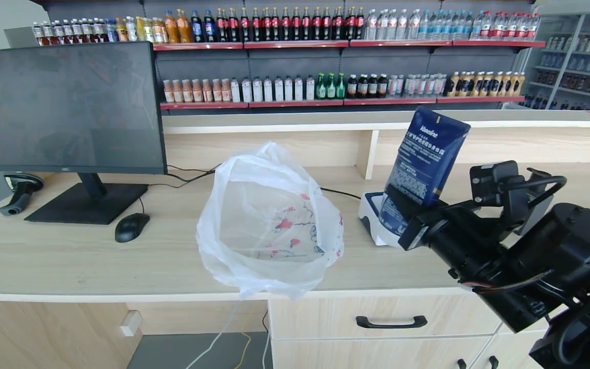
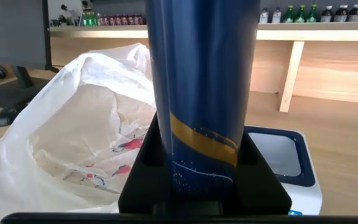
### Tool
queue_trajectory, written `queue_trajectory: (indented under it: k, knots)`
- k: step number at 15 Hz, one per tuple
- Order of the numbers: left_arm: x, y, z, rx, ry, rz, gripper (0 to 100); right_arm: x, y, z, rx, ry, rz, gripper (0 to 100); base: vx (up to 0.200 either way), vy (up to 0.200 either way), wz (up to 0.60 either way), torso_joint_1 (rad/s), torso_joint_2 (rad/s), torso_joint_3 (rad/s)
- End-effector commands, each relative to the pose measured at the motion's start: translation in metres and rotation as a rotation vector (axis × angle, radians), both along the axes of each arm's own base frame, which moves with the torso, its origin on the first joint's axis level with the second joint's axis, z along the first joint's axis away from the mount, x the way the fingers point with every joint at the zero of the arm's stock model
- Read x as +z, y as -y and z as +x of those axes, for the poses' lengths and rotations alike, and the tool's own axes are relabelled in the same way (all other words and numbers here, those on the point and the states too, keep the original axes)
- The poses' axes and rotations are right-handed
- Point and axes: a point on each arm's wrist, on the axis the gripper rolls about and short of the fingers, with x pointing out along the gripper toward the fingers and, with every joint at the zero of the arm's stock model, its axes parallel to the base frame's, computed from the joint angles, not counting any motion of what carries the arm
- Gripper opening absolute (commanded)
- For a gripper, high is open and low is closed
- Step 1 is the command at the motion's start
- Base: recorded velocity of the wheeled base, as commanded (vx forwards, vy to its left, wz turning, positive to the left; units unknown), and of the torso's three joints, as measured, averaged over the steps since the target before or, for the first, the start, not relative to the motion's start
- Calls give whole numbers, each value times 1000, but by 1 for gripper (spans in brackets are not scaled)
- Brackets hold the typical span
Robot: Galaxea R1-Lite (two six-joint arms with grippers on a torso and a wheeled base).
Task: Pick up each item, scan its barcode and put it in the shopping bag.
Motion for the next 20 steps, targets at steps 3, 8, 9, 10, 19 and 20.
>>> queue_trajectory:
  k: [3, 8, 9, 10, 19, 20]
  knots:
    - [0, 0, 0, 0, 1, -2, 100, -4, -1, 2, 0, -13, -3, 0, 0, 0, 0, 0, 0, 0]
    - [0, 0, 0, 4, 1, -14, 100, -1, 1, 0, 3, -10, 13, 0, 0, 200, 0, -3, 0, 4]
    - [0, 0, 0, 4, 1, -14, 100, -1, 1, -1, 4, -11, 20, 0, 0, 200, 0, -12, -7, 2]
    - [0, 0, 0, 4, 1, -14, 100, -1, 2, -2, 4, -13, 20, 0, 0, 200, 0, 7, -2, -2]
    - [0, 0, 0, 3, 1, -11, 100, -4, 2, -4, 6, -25, 12, 0, 0, 44, 0, 3, 1, 0]
    - [0, 0, 0, 3, 1, -11, 100, -4, 2, -4, 7, -27, 11, 0, 0, 0, 0, 0, 0, 0]
